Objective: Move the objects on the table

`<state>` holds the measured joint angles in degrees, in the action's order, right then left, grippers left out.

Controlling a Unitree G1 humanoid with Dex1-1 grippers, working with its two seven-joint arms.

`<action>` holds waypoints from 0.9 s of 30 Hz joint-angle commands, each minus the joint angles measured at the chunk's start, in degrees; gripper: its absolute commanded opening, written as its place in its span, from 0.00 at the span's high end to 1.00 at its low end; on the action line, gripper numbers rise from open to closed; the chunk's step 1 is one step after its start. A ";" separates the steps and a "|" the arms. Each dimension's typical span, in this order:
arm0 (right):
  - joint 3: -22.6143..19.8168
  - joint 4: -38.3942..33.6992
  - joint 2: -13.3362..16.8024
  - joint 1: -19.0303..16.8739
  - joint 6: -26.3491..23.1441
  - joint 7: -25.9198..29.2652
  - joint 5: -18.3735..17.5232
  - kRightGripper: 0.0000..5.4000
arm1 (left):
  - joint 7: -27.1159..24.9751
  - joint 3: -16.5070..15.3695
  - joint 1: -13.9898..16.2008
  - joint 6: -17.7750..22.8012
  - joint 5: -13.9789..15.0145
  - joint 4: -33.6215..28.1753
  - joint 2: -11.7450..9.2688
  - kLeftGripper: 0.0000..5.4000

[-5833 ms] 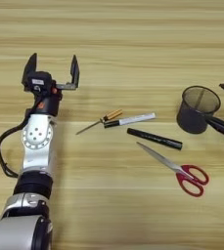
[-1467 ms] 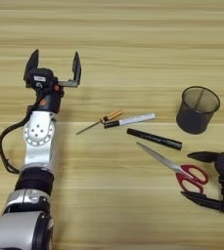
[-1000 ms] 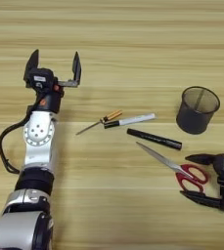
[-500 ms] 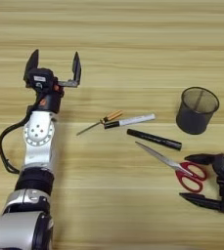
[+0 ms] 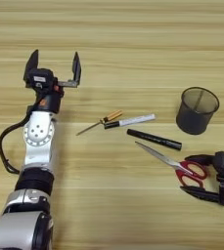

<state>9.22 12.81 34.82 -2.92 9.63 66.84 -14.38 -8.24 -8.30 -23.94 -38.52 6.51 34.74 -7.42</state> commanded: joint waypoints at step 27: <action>-0.52 -4.90 1.80 -2.31 -2.47 2.16 -1.82 0.28 | -0.15 0.06 -1.85 -0.59 -0.44 1.48 -0.27 0.00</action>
<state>8.93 8.71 35.58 -4.46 8.03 68.29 -16.13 -8.20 -8.29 -24.66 -38.59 6.47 35.63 -7.43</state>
